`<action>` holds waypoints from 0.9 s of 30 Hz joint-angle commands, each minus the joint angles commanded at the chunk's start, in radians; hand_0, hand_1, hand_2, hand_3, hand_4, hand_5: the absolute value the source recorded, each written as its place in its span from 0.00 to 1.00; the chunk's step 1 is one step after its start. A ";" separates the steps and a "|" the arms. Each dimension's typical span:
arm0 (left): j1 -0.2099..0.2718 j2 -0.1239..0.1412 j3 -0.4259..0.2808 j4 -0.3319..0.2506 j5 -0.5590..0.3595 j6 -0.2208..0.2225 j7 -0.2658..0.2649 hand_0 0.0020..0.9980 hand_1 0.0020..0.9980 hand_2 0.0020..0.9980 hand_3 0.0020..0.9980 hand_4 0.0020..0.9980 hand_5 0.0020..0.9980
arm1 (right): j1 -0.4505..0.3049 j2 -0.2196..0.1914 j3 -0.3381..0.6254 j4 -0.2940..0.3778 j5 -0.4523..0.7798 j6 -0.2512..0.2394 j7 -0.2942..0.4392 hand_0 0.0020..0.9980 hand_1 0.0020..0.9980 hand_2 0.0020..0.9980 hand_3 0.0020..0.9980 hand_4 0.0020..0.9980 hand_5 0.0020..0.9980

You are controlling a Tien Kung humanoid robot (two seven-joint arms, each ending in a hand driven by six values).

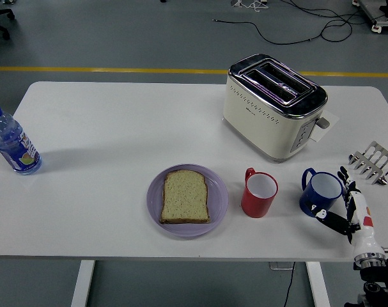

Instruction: Pick up the cup,pour liquid into bread,place the cup on the desk

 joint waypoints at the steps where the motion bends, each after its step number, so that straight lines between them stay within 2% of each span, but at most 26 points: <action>1: 0.001 0.000 0.002 0.000 -0.001 0.000 0.000 0.64 0.64 0.66 0.51 0.24 0.85 | 0.003 0.001 -0.004 -0.003 0.007 0.001 0.000 1.00 0.87 0.97 1.00 0.96 0.07; 2: 0.002 -0.001 0.004 0.000 -0.002 0.000 0.000 0.64 0.64 0.66 0.51 0.24 0.85 | 0.006 0.003 -0.011 -0.006 0.017 0.002 0.001 0.99 0.86 0.94 1.00 0.95 0.07; 8: 0.006 -0.003 0.016 0.001 -0.008 0.000 0.000 0.64 0.64 0.66 0.51 0.24 0.85 | 0.037 0.018 -0.040 -0.035 0.121 0.008 0.017 0.98 0.85 0.93 1.00 0.95 0.07; 14: 0.008 -0.003 0.022 0.001 -0.011 0.000 0.000 0.64 0.65 0.66 0.51 0.24 0.85 | 0.068 0.035 -0.047 -0.073 0.132 -0.002 0.026 0.97 0.83 0.93 0.99 0.97 0.07; 27: 0.003 -0.004 0.008 -0.001 -0.011 0.000 0.000 0.64 0.65 0.66 0.51 0.24 0.85 | 0.127 0.047 -0.074 -0.151 0.153 -0.020 0.028 0.95 0.81 0.92 0.97 0.96 0.06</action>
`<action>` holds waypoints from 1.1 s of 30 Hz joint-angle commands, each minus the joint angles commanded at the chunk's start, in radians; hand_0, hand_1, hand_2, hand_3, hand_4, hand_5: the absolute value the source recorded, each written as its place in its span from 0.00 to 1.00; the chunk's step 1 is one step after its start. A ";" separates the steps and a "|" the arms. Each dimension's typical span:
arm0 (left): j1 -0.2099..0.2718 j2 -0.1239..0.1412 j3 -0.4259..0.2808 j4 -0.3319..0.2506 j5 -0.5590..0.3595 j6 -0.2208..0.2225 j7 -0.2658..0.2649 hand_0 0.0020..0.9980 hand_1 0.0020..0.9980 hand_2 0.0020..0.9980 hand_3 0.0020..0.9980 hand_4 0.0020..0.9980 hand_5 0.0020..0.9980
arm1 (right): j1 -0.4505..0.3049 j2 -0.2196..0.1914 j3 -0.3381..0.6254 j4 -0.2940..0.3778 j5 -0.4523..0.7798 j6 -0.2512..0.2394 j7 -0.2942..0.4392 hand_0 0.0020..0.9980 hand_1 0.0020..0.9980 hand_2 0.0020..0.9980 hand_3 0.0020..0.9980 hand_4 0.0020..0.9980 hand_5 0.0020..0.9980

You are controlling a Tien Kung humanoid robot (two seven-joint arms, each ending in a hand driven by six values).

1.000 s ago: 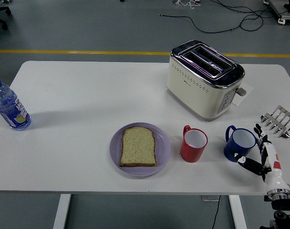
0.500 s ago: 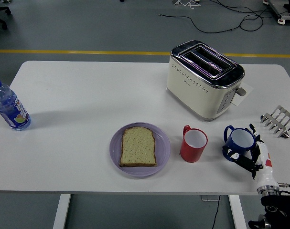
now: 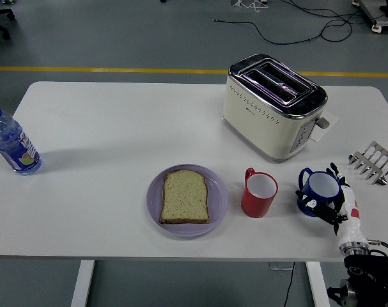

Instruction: Pick up the cup,pour liquid into bread,place the cup on the desk

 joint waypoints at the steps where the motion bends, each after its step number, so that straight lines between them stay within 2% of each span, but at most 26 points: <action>1: -0.001 0.000 -0.001 0.000 0.000 0.000 0.000 0.64 0.65 0.66 0.51 0.24 0.85 | 0.004 0.001 -0.003 -0.006 0.004 -0.001 0.000 0.95 0.81 0.92 0.97 0.96 0.06; 5: -0.002 0.000 -0.002 0.000 0.000 0.000 0.000 0.64 0.65 0.66 0.51 0.24 0.85 | 0.020 0.006 -0.021 -0.038 0.026 -0.008 0.007 0.95 0.81 0.92 0.97 0.96 0.06; 6: -0.002 0.000 -0.001 0.000 0.000 0.000 0.000 0.64 0.65 0.66 0.51 0.24 0.85 | 0.025 0.008 -0.027 -0.047 0.039 -0.011 0.013 0.94 0.77 0.89 0.91 0.94 0.07; 11: -0.002 -0.001 -0.001 0.000 -0.002 0.000 0.000 0.64 0.65 0.66 0.51 0.24 0.85 | 0.041 0.018 -0.043 -0.073 0.087 -0.025 0.038 0.94 0.77 0.89 0.91 0.94 0.07; 12: -0.002 -0.001 -0.001 0.000 -0.002 0.000 0.000 0.63 0.65 0.66 0.51 0.24 0.85 | 0.043 0.020 -0.044 -0.076 0.100 -0.031 0.045 0.86 0.70 0.78 0.81 0.91 0.08; 17: -0.001 -0.001 0.000 0.000 -0.003 0.000 0.001 0.63 0.65 0.66 0.51 0.24 0.85 | 0.046 0.025 -0.052 -0.085 0.154 -0.061 0.078 0.86 0.70 0.78 0.81 0.91 0.08; 18: -0.001 -0.001 0.000 0.000 -0.004 0.000 0.001 0.64 0.65 0.66 0.51 0.24 0.85 | 0.047 0.025 -0.053 -0.086 0.158 -0.064 0.079 0.76 0.60 0.67 0.74 0.86 0.06; 23: -0.002 -0.001 0.002 0.000 -0.002 0.000 0.000 0.64 0.65 0.66 0.51 0.24 0.85 | 0.049 0.024 -0.058 -0.093 0.197 -0.083 0.091 0.76 0.60 0.67 0.74 0.86 0.06; 24: -0.002 -0.001 0.002 0.000 -0.003 0.000 0.000 0.63 0.65 0.66 0.51 0.24 0.85 | 0.049 0.023 -0.057 -0.093 0.202 -0.087 0.095 0.61 0.50 0.59 0.66 0.80 0.06; 29: -0.002 -0.002 0.002 0.000 -0.002 0.000 0.001 0.63 0.65 0.66 0.51 0.24 0.85 | 0.047 0.023 -0.047 -0.091 0.210 -0.097 0.109 0.61 0.50 0.59 0.66 0.80 0.06; 30: -0.002 -0.002 0.002 0.000 -0.003 0.000 0.001 0.64 0.65 0.66 0.51 0.24 0.85 | 0.047 0.022 -0.046 -0.089 0.212 -0.098 0.111 0.51 0.46 0.55 0.58 0.81 0.04; 33: -0.001 -0.002 0.000 0.000 0.001 0.001 0.000 0.64 0.65 0.66 0.51 0.24 0.85 | 0.036 0.018 -0.021 -0.066 0.174 -0.119 0.107 0.51 0.46 0.55 0.58 0.81 0.04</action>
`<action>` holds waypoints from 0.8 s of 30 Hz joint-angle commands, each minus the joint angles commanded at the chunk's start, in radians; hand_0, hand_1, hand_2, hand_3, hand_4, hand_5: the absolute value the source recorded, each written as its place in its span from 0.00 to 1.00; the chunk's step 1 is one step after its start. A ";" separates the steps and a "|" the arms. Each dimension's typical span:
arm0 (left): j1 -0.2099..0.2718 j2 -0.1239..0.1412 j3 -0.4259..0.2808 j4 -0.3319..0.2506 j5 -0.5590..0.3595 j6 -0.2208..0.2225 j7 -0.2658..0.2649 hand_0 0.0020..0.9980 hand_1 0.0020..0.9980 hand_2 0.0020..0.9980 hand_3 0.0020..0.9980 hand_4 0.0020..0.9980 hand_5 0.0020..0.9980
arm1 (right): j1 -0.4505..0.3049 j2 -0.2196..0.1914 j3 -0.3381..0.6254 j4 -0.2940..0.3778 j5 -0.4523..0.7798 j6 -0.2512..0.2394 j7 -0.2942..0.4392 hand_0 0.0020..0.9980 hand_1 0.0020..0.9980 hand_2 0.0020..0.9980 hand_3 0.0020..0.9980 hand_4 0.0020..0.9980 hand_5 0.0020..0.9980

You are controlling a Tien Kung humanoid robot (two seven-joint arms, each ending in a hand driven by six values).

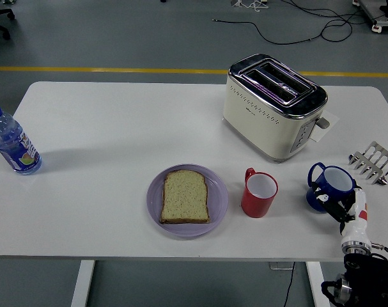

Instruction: Pick up the cup,pour liquid into bread,place the cup on the desk

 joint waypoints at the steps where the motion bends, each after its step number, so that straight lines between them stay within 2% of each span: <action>1: 0.000 0.000 -0.001 0.000 0.001 0.000 0.000 0.64 0.65 0.66 0.51 0.24 0.85 | -0.003 -0.002 0.006 0.008 -0.014 -0.007 -0.001 0.51 0.46 0.55 0.58 0.81 0.04; 2: 0.001 0.000 -0.002 0.000 0.002 0.000 0.000 0.64 0.65 0.66 0.51 0.24 0.85 | -0.008 -0.005 0.018 0.023 -0.030 -0.018 -0.004 0.51 0.46 0.55 0.58 0.81 0.04; 3: 0.001 0.000 -0.002 0.000 0.002 0.000 0.000 0.63 0.65 0.66 0.51 0.24 0.85 | -0.011 -0.006 0.025 0.033 -0.042 -0.024 -0.005 0.45 0.42 0.55 0.53 0.79 0.00; 7: 0.004 -0.001 0.000 0.000 0.003 0.000 0.000 0.63 0.65 0.66 0.51 0.24 0.85 | -0.034 -0.025 0.071 0.117 -0.101 -0.046 -0.038 0.45 0.42 0.55 0.53 0.79 0.00; 8: 0.004 0.000 0.001 0.000 0.004 0.000 0.000 0.63 0.65 0.66 0.51 0.24 0.85 | -0.042 -0.032 0.085 0.145 -0.119 -0.035 -0.058 0.45 0.42 0.55 0.53 0.79 0.00; 9: 0.005 0.000 0.002 0.000 0.003 0.000 0.000 0.63 0.65 0.66 0.51 0.24 0.85 | -0.052 -0.042 0.099 0.170 -0.137 -0.023 -0.076 0.30 0.34 0.53 0.52 0.81 0.02; 14: 0.007 0.003 0.004 0.001 0.003 -0.001 0.001 0.63 0.65 0.66 0.51 0.24 0.85 | -0.093 -0.091 0.155 0.320 -0.231 0.008 -0.191 0.30 0.34 0.53 0.52 0.81 0.02; 15: 0.009 0.004 0.002 0.000 0.003 -0.001 0.001 0.64 0.65 0.66 0.51 0.24 0.85 | -0.102 -0.105 0.171 0.354 -0.255 0.020 -0.223 0.19 0.27 0.52 0.53 0.79 0.00; 18: 0.014 0.005 -0.007 -0.001 0.008 -0.001 0.000 0.64 0.65 0.66 0.51 0.24 0.85 | -0.119 -0.128 0.204 0.440 -0.308 0.060 -0.321 0.19 0.27 0.52 0.53 0.79 0.00; 20: 0.019 0.005 -0.018 -0.001 0.009 -0.002 0.000 0.64 0.65 0.66 0.51 0.24 0.85 | -0.132 -0.146 0.234 0.498 -0.375 0.120 -0.399 0.19 0.27 0.52 0.53 0.79 0.00; 21: 0.021 0.004 -0.022 -0.001 0.009 -0.002 0.000 0.63 0.65 0.66 0.51 0.24 0.85 | -0.138 -0.155 0.248 0.532 -0.419 0.142 -0.445 0.18 0.25 0.51 0.53 0.82 0.06; 24: 0.022 0.005 -0.023 -0.001 0.011 -0.002 0.000 0.63 0.65 0.66 0.51 0.24 0.85 | -0.149 -0.165 0.266 0.589 -0.482 0.165 -0.542 0.18 0.25 0.51 0.53 0.82 0.06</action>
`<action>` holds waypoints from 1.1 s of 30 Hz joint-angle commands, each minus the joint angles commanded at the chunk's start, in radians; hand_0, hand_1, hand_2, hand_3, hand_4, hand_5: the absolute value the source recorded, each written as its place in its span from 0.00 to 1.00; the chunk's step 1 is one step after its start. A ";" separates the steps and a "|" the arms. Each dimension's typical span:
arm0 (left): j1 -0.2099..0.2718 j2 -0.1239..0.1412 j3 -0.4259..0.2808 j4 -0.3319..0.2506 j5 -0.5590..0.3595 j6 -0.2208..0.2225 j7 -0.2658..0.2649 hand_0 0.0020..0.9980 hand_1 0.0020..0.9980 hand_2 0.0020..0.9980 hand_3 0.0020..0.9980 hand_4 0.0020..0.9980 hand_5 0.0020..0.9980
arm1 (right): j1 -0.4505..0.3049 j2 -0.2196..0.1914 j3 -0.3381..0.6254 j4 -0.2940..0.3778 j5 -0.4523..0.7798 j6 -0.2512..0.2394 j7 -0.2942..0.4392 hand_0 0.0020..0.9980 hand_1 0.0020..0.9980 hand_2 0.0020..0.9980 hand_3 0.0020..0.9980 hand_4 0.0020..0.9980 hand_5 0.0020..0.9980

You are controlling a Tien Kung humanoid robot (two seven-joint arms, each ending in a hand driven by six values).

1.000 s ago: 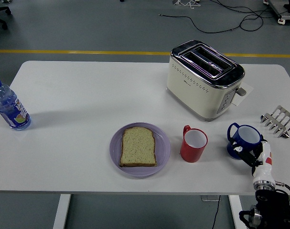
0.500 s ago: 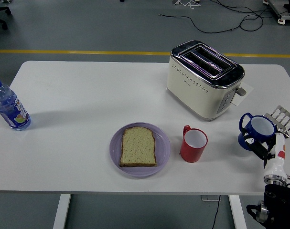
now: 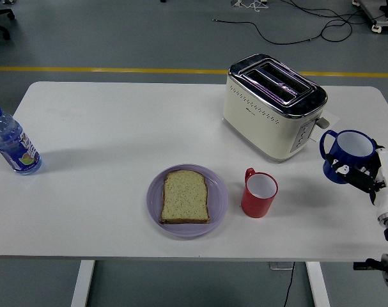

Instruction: Pick up the cup,pour liquid into bread,place the cup on the desk

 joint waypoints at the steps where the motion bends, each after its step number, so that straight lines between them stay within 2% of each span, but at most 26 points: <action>1: 0.000 0.000 -0.001 0.000 0.001 0.000 0.000 0.63 0.65 0.66 0.51 0.24 0.85 | -0.002 -0.003 0.008 0.022 -0.016 0.010 -0.024 0.18 0.25 0.51 0.53 0.82 0.06; 5: 0.000 -0.001 -0.015 0.001 0.007 0.001 0.000 0.63 0.65 0.66 0.51 0.24 0.85 | 0.005 -0.008 0.021 0.097 -0.075 0.051 -0.109 0.18 0.26 0.52 0.53 0.82 0.05; 8: -0.002 -0.002 -0.024 0.001 0.011 0.001 0.000 0.63 0.65 0.66 0.51 0.24 0.85 | 0.021 -0.010 0.014 0.125 -0.130 0.084 -0.163 0.18 0.26 0.52 0.53 0.82 0.05; 9: -0.004 -0.002 -0.027 0.001 0.012 0.001 0.000 0.63 0.65 0.66 0.51 0.24 0.85 | 0.031 -0.008 0.006 0.138 -0.158 0.094 -0.183 0.21 0.29 0.53 0.54 0.79 0.00; 12: -0.005 -0.003 -0.035 0.002 0.011 0.002 0.000 0.63 0.65 0.66 0.51 0.24 0.85 | 0.053 -0.002 -0.013 0.151 -0.212 0.102 -0.205 0.21 0.29 0.53 0.54 0.79 0.00; 17: -0.007 -0.005 -0.037 0.003 0.014 0.002 0.000 0.63 0.65 0.66 0.51 0.24 0.85 | 0.139 0.006 -0.076 0.144 -0.394 0.122 -0.262 0.22 0.31 0.53 0.54 0.79 0.00; 22: -0.008 -0.005 -0.038 0.003 0.009 0.002 0.000 0.63 0.64 0.66 0.51 0.24 0.85 | 0.217 0.015 -0.151 0.131 -0.501 0.127 -0.303 0.23 0.31 0.53 0.54 0.79 0.00; 27: -0.011 -0.005 -0.041 0.003 0.011 0.004 -0.002 0.63 0.65 0.66 0.51 0.24 0.85 | 0.305 0.065 -0.215 0.097 -0.652 0.099 -0.329 0.22 0.31 0.53 0.54 0.78 0.00; 33: -0.010 -0.005 -0.047 0.006 0.009 0.005 -0.003 0.63 0.65 0.66 0.51 0.24 0.85 | 0.420 0.078 -0.346 0.023 -0.673 0.057 -0.321 0.23 0.32 0.54 0.54 0.77 0.00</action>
